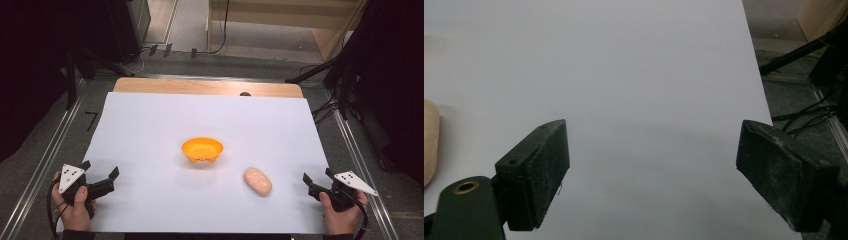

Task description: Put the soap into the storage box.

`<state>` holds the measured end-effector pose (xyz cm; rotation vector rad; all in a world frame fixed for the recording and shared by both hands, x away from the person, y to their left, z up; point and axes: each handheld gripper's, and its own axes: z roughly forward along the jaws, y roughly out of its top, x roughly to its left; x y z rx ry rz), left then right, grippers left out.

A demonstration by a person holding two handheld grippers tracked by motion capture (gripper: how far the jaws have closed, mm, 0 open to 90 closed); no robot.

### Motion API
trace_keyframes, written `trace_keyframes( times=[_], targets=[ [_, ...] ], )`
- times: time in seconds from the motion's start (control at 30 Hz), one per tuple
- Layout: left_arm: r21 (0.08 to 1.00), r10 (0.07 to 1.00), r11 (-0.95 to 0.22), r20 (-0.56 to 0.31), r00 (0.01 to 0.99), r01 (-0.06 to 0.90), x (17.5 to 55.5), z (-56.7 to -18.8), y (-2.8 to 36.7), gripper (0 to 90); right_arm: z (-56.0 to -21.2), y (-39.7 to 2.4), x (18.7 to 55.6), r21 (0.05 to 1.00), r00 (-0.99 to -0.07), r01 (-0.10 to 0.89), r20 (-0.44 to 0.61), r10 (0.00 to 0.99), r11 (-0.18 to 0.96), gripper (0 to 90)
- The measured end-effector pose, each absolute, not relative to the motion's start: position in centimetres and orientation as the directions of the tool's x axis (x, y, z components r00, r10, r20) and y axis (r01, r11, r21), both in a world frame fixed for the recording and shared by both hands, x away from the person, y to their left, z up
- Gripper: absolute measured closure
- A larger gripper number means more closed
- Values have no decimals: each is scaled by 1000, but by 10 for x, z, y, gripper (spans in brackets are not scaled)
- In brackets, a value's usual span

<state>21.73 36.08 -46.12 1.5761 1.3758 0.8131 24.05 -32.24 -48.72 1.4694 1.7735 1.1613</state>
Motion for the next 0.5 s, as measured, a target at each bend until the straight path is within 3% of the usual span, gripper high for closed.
trace_keyframes(
  times=[0.13,0.3,0.5],
  targets=[
    [911,981,-22,-59,183,412,217,-461,360,27,-487,-320,239,875,-250,480,68,966,62,140],
    [911,982,-18,-63,181,413,217,-461,361,27,-485,-322,242,856,-242,515,101,965,39,149],
    [910,981,-28,-54,185,414,217,-461,360,27,-482,-322,245,830,-231,557,115,966,34,221]
  ],
)
